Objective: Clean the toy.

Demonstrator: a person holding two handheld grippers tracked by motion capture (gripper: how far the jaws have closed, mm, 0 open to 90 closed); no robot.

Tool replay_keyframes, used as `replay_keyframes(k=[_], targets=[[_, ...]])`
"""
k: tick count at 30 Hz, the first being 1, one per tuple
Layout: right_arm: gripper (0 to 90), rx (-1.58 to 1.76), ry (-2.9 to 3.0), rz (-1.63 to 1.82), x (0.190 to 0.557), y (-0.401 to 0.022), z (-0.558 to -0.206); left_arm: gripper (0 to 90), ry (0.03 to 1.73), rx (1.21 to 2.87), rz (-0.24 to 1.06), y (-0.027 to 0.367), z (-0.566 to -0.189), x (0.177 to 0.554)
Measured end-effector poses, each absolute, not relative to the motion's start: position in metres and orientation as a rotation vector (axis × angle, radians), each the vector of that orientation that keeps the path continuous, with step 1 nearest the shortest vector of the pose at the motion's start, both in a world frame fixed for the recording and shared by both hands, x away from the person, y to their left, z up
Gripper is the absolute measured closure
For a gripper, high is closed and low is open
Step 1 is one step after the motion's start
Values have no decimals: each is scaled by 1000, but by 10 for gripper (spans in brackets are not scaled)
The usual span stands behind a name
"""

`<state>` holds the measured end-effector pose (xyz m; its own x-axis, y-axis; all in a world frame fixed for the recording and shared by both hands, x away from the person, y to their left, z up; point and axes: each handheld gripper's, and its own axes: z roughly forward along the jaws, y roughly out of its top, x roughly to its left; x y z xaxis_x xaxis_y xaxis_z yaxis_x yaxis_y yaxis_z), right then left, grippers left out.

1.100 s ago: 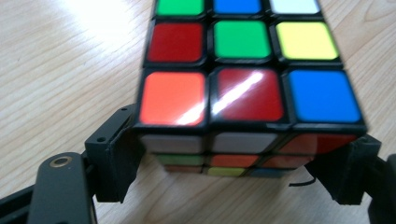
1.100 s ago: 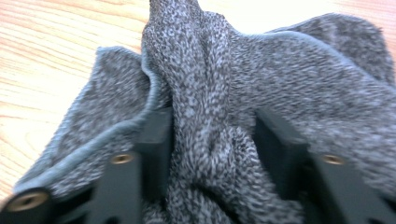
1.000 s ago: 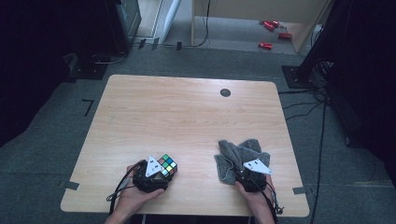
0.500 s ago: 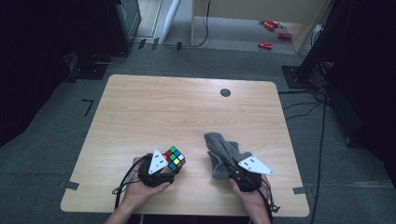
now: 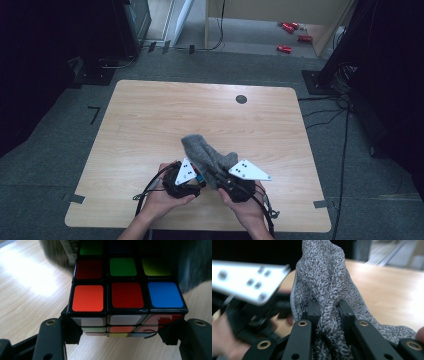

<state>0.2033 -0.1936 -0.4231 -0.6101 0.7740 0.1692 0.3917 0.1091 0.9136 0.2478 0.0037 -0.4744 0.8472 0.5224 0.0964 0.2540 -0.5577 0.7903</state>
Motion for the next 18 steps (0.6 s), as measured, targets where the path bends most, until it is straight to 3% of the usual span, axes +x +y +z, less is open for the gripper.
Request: replay_keyframes(k=[6,12,18], targets=[[764,1069,2157,1403,195,-174,-443,349,601,2199,376,5,-481,246],[759,1167,2084,1353,207,-191,-453,349,577,2237,387,6,-485,243],[764,1194,2028,1360,204,-194,-451,349,681,2168,375,14,-480,251]])
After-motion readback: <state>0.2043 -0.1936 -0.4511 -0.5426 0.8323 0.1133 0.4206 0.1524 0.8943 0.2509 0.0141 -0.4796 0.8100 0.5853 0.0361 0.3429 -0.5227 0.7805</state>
